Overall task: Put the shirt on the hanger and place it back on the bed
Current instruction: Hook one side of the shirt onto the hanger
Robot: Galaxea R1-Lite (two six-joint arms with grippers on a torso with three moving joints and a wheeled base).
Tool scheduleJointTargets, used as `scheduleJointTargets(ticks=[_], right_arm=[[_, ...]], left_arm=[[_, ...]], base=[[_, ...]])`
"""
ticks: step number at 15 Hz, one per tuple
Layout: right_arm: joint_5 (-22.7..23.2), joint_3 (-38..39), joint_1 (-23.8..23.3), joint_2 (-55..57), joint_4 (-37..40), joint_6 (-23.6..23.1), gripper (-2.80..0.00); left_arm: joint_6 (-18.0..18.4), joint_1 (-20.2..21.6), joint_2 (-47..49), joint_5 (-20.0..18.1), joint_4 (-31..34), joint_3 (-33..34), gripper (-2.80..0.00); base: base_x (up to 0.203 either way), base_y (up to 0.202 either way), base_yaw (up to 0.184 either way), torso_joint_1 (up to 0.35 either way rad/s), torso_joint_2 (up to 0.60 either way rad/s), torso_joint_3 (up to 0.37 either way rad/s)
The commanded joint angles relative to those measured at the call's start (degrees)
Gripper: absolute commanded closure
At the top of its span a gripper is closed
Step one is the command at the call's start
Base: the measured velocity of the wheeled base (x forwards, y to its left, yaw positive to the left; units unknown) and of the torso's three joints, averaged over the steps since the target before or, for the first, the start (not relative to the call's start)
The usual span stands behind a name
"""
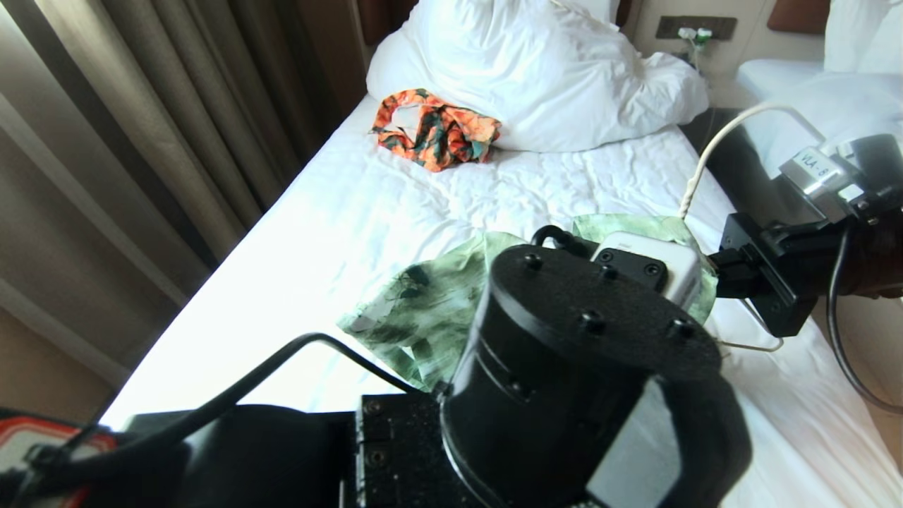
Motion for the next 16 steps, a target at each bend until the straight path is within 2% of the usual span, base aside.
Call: scheduleJointTargets(ticks=[1,3,5,7,10,12,13,14,15,16], right_arm=[[0.40,0.10,0.06,0.10,0.14,-0.31,0.00],[0.40,0.10,0.36,0.11,0.14,-0.31,0.00],[0.40,0.00,1.53,0.27,0.12,-0.26,0.00],[0.19,-0.30,3.94,0.35,0.14,0.05,0.00],[-0.19,-1.36,8.25,0.60,0.15,1.51,0.00],[-1.43,-1.32,10.67,1.13,0.14,1.70,0.00],[-2.37,-1.36,11.59,1.15,0.14,1.71,0.00],[-2.80,-1.34,12.40,1.09,0.14,1.75,0.00],[-3.25,-1.39,13.27,1.07,0.14,1.91,0.00],[-4.12,-1.40,14.17,1.12,0.14,2.18,0.00]], left_arm=[[0.03,0.15,-3.27,0.35,-0.35,2.03,0.00],[0.22,1.23,-7.63,0.48,0.28,5.51,0.00],[0.31,4.38,-11.54,0.49,0.78,7.56,0.00],[1.89,7.62,-17.41,0.42,2.43,9.05,0.00],[3.21,12.78,-25.59,0.37,7.81,9.68,0.00],[3.48,13.29,-31.69,0.41,11.98,9.79,0.00],[3.66,13.40,-34.87,0.41,14.75,9.86,-0.10],[4.51,13.55,-37.97,0.29,17.49,10.16,-2.80],[6.24,13.68,-40.40,-0.39,19.78,10.51,-2.80],[8.00,13.98,-41.94,-3.05,21.62,10.93,-2.80]], base=[[0.000,0.000,0.000,0.000,0.00,0.000],[0.000,0.000,0.000,0.000,0.00,0.000],[0.000,0.000,0.000,0.000,0.00,0.000],[0.000,0.000,0.000,0.000,0.00,0.000],[0.000,0.000,0.000,0.000,0.00,0.000],[0.000,0.000,0.000,0.000,0.00,0.000],[0.000,0.000,0.000,0.000,0.00,0.000],[0.000,0.000,0.000,0.000,0.00,0.000],[0.000,0.000,0.000,0.000,0.00,0.000],[0.000,0.000,0.000,0.000,0.00,0.000]])
